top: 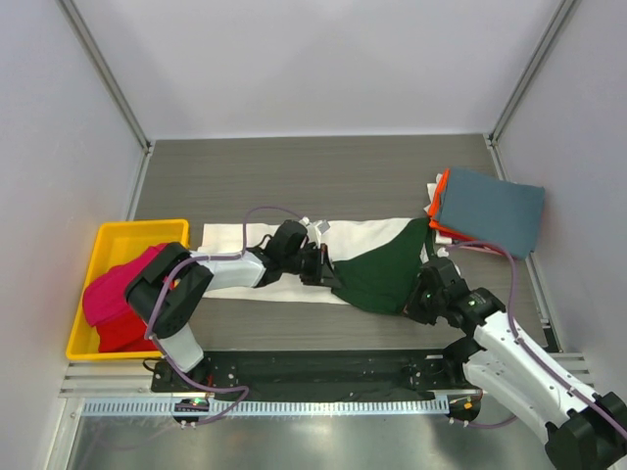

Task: Fold and stack the t-shirts
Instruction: Fold the tshirt

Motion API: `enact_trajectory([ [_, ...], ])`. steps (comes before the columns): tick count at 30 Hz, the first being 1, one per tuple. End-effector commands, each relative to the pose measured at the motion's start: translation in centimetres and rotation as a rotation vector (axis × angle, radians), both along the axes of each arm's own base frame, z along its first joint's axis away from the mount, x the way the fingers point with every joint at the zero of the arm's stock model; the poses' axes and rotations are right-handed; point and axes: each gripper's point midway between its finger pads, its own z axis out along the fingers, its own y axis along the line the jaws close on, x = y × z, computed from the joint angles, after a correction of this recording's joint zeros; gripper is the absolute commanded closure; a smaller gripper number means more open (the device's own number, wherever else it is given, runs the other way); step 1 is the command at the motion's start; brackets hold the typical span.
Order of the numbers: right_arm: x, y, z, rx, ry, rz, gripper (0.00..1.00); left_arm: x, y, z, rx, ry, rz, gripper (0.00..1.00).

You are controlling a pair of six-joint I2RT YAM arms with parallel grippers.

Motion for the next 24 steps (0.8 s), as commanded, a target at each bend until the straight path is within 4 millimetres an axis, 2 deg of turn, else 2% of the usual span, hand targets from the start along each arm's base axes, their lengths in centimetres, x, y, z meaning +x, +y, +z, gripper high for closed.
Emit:
enact_trajectory([
  [1, -0.7, 0.3, -0.5, 0.016, 0.041, 0.013, 0.99, 0.3, -0.7, 2.4, -0.068, -0.059, -0.019, 1.00],
  [5, 0.3, -0.1, 0.4, -0.007, -0.019, -0.004, 0.99, 0.5, -0.8, 2.4, -0.068, -0.059, -0.018, 1.00],
  [8, 2.1, -0.6, 2.2, -0.055, -0.083, -0.015, 0.99, 0.5, -0.8, 2.5, -0.067, -0.063, -0.016, 0.99],
  [16, 5.2, -1.6, 3.8, -0.195, -0.135, 0.008, 0.99, 0.4, -0.5, 3.0, -0.088, -0.084, -0.002, 1.00],
  [21, 5.8, -1.5, 3.9, -0.213, -0.148, 0.034, 0.99, 0.0, -0.2, 3.4, -0.107, -0.107, 0.007, 1.00],
  [24, 5.5, -0.8, 3.7, -0.178, -0.148, 0.059, 0.99, -0.5, -0.5, 3.8, -0.121, -0.123, -0.009, 1.00],
])
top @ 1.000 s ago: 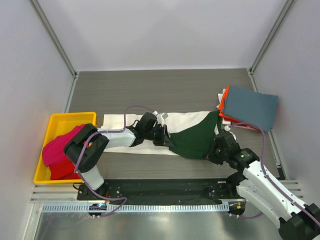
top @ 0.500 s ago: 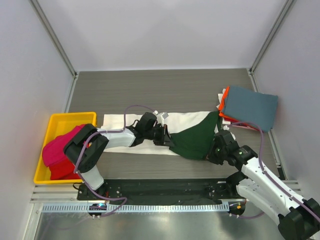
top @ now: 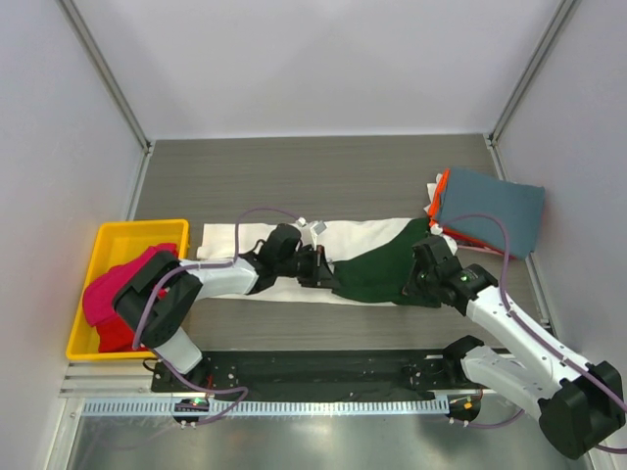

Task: Fold and stack the t-shirts
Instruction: Fold the tshirt

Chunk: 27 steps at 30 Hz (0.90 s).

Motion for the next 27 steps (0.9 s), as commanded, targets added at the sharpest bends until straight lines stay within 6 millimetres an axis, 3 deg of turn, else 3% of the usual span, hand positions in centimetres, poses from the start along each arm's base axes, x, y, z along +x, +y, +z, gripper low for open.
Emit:
enact_trajectory([
  [1, 1.3, 0.4, 1.2, 0.016, -0.070, 0.021, 0.99, 0.1, -1.0, 2.4, -0.074, -0.080, -0.012, 0.99],
  [18, 3.5, 1.2, 1.8, 0.013, -0.148, 0.056, 0.99, 0.7, -0.7, 3.3, -0.087, -0.160, 0.034, 0.96],
  [27, 4.4, 0.3, 1.6, -0.015, -0.178, 0.011, 0.99, 1.8, 0.0, 3.1, -0.072, -0.190, 0.110, 0.98],
])
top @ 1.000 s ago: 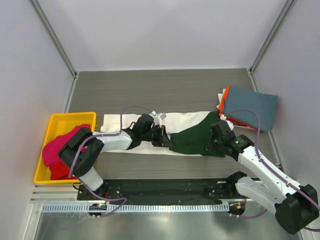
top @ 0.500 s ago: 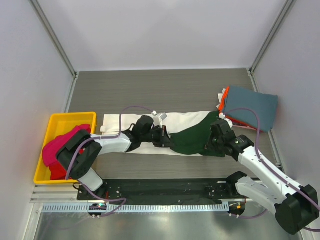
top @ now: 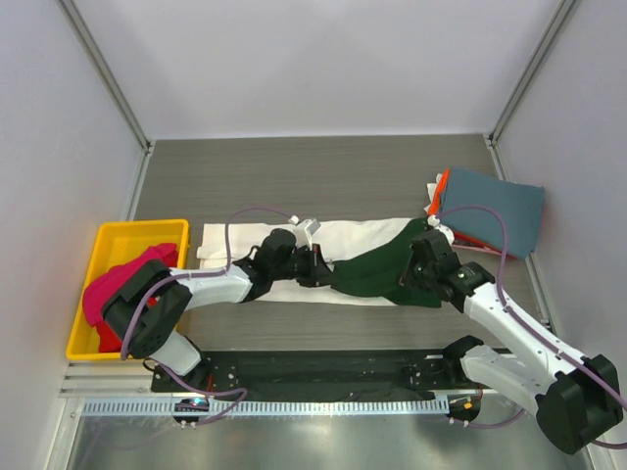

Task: Fold and stack the t-shirts
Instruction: Fold the tshirt

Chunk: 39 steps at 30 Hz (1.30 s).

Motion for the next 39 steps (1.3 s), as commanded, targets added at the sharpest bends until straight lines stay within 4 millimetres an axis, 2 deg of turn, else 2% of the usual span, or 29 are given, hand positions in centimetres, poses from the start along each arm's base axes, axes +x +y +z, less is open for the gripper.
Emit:
enact_trajectory([
  [1, 1.5, -0.6, 0.5, -0.017, -0.060, -0.028, 0.99, 1.4, -0.3, 1.8, -0.046, -0.076, 0.049, 0.98],
  [5, 1.7, -0.9, -0.6, -0.019, -0.043, -0.038, 0.99, 1.8, -0.5, 1.9, -0.056, -0.113, 0.069, 0.99],
  [11, 2.7, -1.6, -1.2, -0.020, -0.041, -0.054, 0.99, 2.7, -0.9, 1.8, -0.029, -0.156, 0.096, 0.99],
  [17, 3.6, -1.6, -1.9, -0.005, -0.023, -0.030, 0.99, 3.5, -0.7, 0.8, 0.009, -0.168, 0.149, 0.98],
  [23, 4.3, -1.1, -2.5, 0.012, -0.013, -0.006, 0.99, 3.8, -1.5, 0.0, 0.041, -0.188, 0.149, 0.96],
  [32, 5.0, -1.6, -3.6, -0.026, 0.003, -0.015, 0.99, 5.8, -0.6, -0.8, 0.081, -0.240, 0.248, 0.96],
  [39, 5.5, -2.5, -3.1, -0.035, -0.026, -0.034, 0.99, 5.9, -0.5, 1.0, 0.018, -0.308, 0.257, 0.96],
])
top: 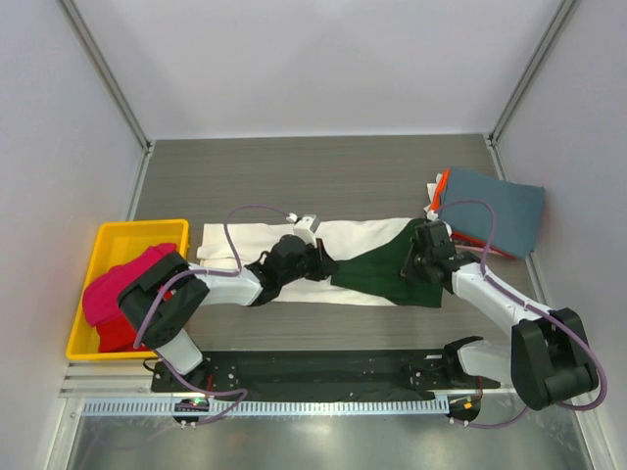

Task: Fold and stack the t-shirts
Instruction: Fold the tshirt

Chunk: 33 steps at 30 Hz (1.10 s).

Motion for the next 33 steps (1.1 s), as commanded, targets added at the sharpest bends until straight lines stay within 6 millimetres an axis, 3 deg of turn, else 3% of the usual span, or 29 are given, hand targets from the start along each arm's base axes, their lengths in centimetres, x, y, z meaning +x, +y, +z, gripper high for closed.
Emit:
enact_trajectory([
  [1, 1.6, -0.5, 1.4, -0.016, -0.078, -0.008, 0.99, 1.1, -0.2, 2.6, -0.062, -0.116, 0.021, 0.96],
  [6, 2.0, -0.8, 0.9, -0.026, -0.060, -0.006, 0.99, 1.5, -0.6, 1.6, -0.049, -0.097, 0.023, 0.96],
  [11, 2.4, -0.5, 0.3, -0.026, -0.036, 0.002, 0.98, 2.2, -0.3, -0.6, 0.004, -0.047, 0.076, 0.91],
  [13, 2.2, -0.4, 0.0, -0.021, -0.024, 0.001, 0.84, 2.2, -0.1, -1.0, 0.019, -0.031, 0.084, 0.88],
  [16, 2.2, -0.6, 0.3, -0.019, -0.034, -0.013, 0.58, 2.3, 1.0, -1.2, 0.042, -0.027, 0.131, 0.71],
  [17, 2.0, -0.7, 0.4, -0.020, -0.036, -0.015, 0.56, 2.7, 1.4, -0.4, 0.036, -0.048, 0.163, 0.59],
  [20, 2.0, -0.9, 2.0, -0.017, -0.077, -0.024, 0.55, 2.9, 2.3, 0.4, 0.044, -0.085, 0.188, 0.51],
  [25, 1.2, -0.4, 5.1, 0.023, -0.116, -0.003, 0.57, 1.6, 2.7, 4.1, 0.076, -0.156, 0.197, 0.51],
  [28, 0.1, 0.6, 5.6, 0.068, -0.099, 0.027, 0.64, -0.5, 0.9, 5.7, 0.104, -0.163, 0.135, 0.54],
  [30, -0.5, 1.3, 5.4, 0.099, -0.077, 0.044, 0.78, -1.3, -0.7, 6.4, 0.103, -0.118, 0.091, 0.66],
  [31, -0.7, 1.8, 5.3, 0.110, -0.066, 0.059, 0.83, -1.7, -1.3, 5.3, 0.125, -0.083, 0.060, 0.77],
  [33, -1.1, 2.3, 4.7, 0.111, -0.036, 0.072, 0.95, -1.7, -2.2, 5.2, 0.136, -0.056, 0.050, 0.87],
])
